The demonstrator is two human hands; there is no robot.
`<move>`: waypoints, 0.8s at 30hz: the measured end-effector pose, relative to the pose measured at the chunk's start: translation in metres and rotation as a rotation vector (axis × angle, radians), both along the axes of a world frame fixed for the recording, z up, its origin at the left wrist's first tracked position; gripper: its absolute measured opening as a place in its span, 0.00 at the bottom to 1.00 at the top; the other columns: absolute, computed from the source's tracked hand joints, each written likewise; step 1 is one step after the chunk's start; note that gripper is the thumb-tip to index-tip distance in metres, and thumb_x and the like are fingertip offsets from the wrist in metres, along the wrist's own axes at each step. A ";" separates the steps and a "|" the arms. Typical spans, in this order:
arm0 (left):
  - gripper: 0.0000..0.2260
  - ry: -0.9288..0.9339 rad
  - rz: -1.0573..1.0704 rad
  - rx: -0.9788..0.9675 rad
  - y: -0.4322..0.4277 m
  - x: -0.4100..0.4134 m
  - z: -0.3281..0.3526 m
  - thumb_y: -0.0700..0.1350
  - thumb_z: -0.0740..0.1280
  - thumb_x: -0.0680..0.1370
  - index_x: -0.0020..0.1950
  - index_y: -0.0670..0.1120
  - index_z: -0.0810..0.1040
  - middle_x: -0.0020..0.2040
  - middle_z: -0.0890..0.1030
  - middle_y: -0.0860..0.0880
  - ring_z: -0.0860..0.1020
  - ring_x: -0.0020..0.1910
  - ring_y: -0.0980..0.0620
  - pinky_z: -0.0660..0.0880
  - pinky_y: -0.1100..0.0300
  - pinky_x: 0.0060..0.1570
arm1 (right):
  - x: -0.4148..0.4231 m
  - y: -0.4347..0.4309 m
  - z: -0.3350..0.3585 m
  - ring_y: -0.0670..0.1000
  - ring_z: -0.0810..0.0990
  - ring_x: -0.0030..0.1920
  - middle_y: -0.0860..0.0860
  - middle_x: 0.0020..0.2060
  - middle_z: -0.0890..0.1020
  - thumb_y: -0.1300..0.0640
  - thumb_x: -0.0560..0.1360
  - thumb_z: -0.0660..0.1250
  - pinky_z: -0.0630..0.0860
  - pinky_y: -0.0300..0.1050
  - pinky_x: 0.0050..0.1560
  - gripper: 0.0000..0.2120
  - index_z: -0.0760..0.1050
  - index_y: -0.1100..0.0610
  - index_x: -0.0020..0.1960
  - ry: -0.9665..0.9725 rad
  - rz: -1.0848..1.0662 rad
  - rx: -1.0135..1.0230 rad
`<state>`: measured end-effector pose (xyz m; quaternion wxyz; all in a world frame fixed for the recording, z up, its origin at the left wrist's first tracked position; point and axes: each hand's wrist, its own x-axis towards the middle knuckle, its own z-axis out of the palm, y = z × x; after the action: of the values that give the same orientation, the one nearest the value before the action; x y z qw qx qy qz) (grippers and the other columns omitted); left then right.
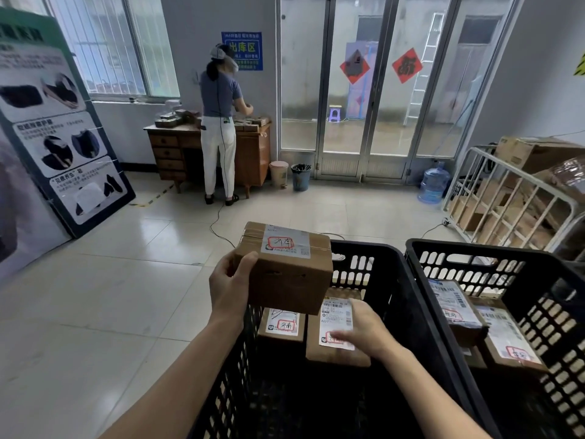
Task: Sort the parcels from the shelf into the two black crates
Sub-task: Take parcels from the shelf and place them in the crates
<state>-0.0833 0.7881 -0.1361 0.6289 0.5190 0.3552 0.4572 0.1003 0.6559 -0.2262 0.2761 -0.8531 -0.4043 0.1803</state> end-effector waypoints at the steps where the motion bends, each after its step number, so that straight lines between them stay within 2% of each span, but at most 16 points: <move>1: 0.27 -0.001 -0.004 0.003 -0.003 0.000 0.001 0.56 0.67 0.63 0.58 0.45 0.77 0.52 0.79 0.43 0.77 0.51 0.47 0.76 0.57 0.42 | -0.004 -0.002 0.015 0.53 0.71 0.66 0.52 0.64 0.73 0.51 0.68 0.74 0.68 0.50 0.67 0.35 0.65 0.57 0.70 0.059 -0.013 0.097; 4: 0.26 -0.012 -0.027 0.013 -0.012 -0.002 0.003 0.55 0.66 0.65 0.59 0.44 0.76 0.52 0.80 0.43 0.77 0.49 0.49 0.75 0.59 0.39 | -0.023 -0.014 0.063 0.51 0.74 0.63 0.52 0.64 0.75 0.55 0.70 0.71 0.71 0.52 0.65 0.31 0.66 0.57 0.70 0.390 0.016 0.385; 7: 0.25 -0.027 -0.070 0.016 -0.023 -0.006 0.004 0.55 0.65 0.66 0.60 0.45 0.75 0.52 0.80 0.45 0.78 0.48 0.51 0.74 0.62 0.38 | -0.041 -0.027 0.099 0.46 0.81 0.54 0.45 0.53 0.82 0.52 0.67 0.64 0.77 0.41 0.54 0.21 0.73 0.47 0.61 0.579 0.123 0.563; 10: 0.21 -0.028 -0.139 0.006 -0.031 -0.012 0.003 0.53 0.66 0.69 0.59 0.46 0.74 0.51 0.79 0.47 0.77 0.49 0.51 0.75 0.62 0.38 | -0.051 -0.037 0.108 0.40 0.82 0.48 0.40 0.46 0.84 0.54 0.76 0.63 0.76 0.35 0.46 0.08 0.74 0.43 0.53 0.596 0.138 0.606; 13: 0.09 -0.007 -0.204 -0.032 -0.038 -0.020 0.002 0.45 0.64 0.77 0.56 0.47 0.75 0.48 0.79 0.48 0.77 0.47 0.51 0.76 0.56 0.42 | -0.055 -0.043 0.101 0.42 0.80 0.54 0.44 0.52 0.82 0.53 0.77 0.62 0.75 0.41 0.54 0.08 0.73 0.42 0.54 0.574 0.074 0.591; 14: 0.08 0.016 -0.227 -0.039 -0.039 -0.023 0.001 0.43 0.62 0.78 0.56 0.47 0.75 0.48 0.79 0.48 0.77 0.46 0.52 0.75 0.56 0.42 | -0.056 -0.045 0.097 0.44 0.78 0.57 0.46 0.55 0.81 0.52 0.77 0.63 0.75 0.43 0.57 0.09 0.73 0.43 0.56 0.574 0.062 0.586; 16: 0.09 0.083 -0.280 -0.029 -0.041 -0.028 -0.003 0.40 0.61 0.78 0.57 0.46 0.75 0.49 0.79 0.47 0.78 0.47 0.52 0.76 0.57 0.44 | -0.058 -0.052 0.088 0.46 0.77 0.60 0.48 0.58 0.79 0.53 0.76 0.65 0.74 0.47 0.60 0.11 0.72 0.45 0.58 0.570 0.044 0.580; 19: 0.11 0.244 -0.390 0.008 -0.040 -0.039 -0.011 0.38 0.63 0.76 0.58 0.48 0.75 0.54 0.80 0.46 0.78 0.54 0.49 0.76 0.50 0.55 | -0.060 -0.063 0.073 0.48 0.76 0.61 0.49 0.59 0.78 0.58 0.76 0.65 0.73 0.49 0.63 0.14 0.70 0.50 0.61 0.571 0.020 0.539; 20: 0.12 0.308 -0.428 0.023 -0.039 -0.043 -0.013 0.37 0.64 0.76 0.58 0.47 0.75 0.54 0.80 0.46 0.78 0.54 0.49 0.76 0.51 0.56 | -0.062 -0.067 0.067 0.49 0.76 0.61 0.49 0.59 0.78 0.59 0.76 0.65 0.73 0.50 0.63 0.15 0.70 0.51 0.62 0.575 0.015 0.514; 22: 0.15 0.441 -0.497 0.065 -0.039 -0.050 -0.019 0.36 0.66 0.75 0.61 0.45 0.74 0.54 0.80 0.48 0.78 0.54 0.51 0.76 0.58 0.52 | -0.066 -0.073 0.054 0.50 0.76 0.61 0.49 0.58 0.78 0.60 0.76 0.65 0.75 0.52 0.61 0.16 0.69 0.51 0.62 0.605 0.008 0.470; 24: 0.19 0.546 -0.541 0.087 -0.041 -0.055 -0.024 0.35 0.67 0.73 0.62 0.46 0.71 0.53 0.79 0.50 0.77 0.51 0.56 0.74 0.66 0.45 | -0.071 -0.077 0.042 0.50 0.77 0.60 0.48 0.57 0.78 0.62 0.76 0.65 0.76 0.49 0.58 0.15 0.70 0.50 0.60 0.630 0.010 0.430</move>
<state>-0.1386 0.7469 -0.1605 0.5865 0.7226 0.3402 0.1345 0.0295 0.5784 -0.1842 0.5589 -0.6764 -0.3322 0.3460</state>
